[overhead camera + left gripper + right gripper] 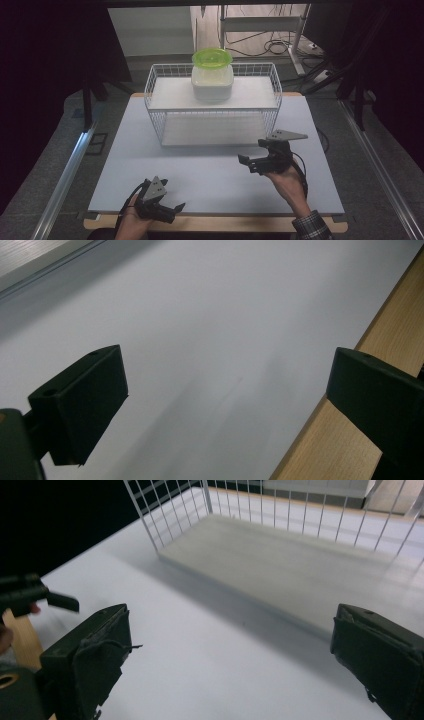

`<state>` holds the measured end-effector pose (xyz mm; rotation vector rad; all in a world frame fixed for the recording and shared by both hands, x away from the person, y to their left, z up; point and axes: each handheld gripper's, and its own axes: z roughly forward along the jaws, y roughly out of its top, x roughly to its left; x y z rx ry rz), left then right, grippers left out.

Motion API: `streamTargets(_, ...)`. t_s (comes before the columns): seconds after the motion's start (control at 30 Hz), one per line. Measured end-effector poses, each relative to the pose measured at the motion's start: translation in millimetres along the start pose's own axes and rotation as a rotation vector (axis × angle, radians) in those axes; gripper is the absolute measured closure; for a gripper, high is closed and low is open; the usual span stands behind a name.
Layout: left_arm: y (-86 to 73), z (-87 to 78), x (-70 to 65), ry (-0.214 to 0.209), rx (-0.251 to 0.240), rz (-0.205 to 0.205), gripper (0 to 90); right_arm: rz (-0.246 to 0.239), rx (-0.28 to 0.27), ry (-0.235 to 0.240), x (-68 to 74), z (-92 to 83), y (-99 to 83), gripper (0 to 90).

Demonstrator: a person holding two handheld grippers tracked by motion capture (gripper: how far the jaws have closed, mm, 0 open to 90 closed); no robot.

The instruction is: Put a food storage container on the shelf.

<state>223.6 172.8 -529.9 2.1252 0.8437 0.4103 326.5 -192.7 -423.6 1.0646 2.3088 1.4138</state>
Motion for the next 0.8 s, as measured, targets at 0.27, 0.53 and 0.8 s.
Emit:
streamTargets(0.27,-0.7,-0.7,0.6,-0.007,-0.009,-0.009,2.4,-0.023,0.045,0.004,3.9,1.4,-35.3,2.5)
streamTargets(0.53,-1.4,-0.2,0.9,-0.015,-0.007,-0.009,2.3,-0.013,0.110,0.006,10.8,2.0,-77.5,2.2)
streamTargets(0.8,-1.5,0.4,1.7,-0.018,-0.007,-0.011,2.3,-0.003,0.182,-0.015,16.0,14.6,-94.2,2.0)
